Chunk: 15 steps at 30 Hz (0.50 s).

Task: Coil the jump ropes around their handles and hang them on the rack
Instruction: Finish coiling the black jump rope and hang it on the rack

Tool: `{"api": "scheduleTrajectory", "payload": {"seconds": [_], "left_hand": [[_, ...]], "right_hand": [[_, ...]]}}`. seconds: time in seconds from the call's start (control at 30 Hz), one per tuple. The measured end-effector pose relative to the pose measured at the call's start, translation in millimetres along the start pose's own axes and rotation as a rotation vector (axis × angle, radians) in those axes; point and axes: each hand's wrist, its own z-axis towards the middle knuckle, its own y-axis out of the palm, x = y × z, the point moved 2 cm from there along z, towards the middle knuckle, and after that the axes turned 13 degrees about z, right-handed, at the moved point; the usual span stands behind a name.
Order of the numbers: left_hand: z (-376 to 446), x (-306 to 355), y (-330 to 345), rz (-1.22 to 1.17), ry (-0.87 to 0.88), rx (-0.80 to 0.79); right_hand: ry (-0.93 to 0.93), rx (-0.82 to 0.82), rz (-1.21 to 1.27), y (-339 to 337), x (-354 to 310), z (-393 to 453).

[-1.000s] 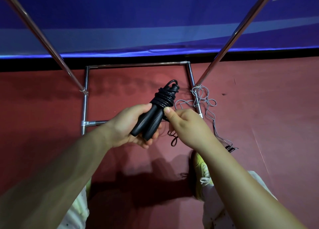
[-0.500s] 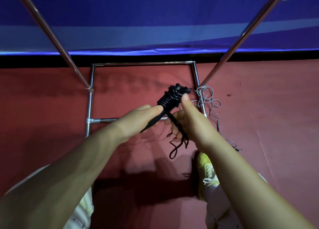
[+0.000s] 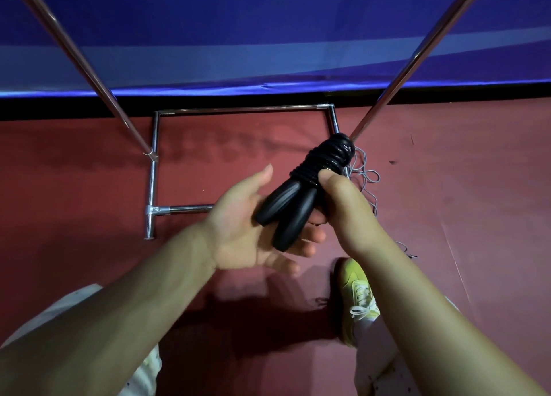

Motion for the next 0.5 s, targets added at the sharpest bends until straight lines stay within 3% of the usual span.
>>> {"api": "scheduleTrajectory", "payload": {"seconds": [0.07,0.13,0.3,0.5], "left_hand": [[1.1,-2.2,6.7,-0.07,0.006,-0.093],[2.1,0.9,10.1,-0.053,0.007,-0.076],[-0.4,9.8,2.5,0.24,0.041,0.22],[0.3,7.9,-7.6,0.465,0.11,0.525]], "right_hand": [[-0.027,0.019,-0.08,0.2,-3.8,-2.7],[-0.057,0.054,-0.18,-1.8,-4.5,-2.7],[-0.088,-0.002,-0.429,-2.8,-2.6,-3.1],[0.006,0.035,-0.485,-5.3,1.7,1.4]]}}
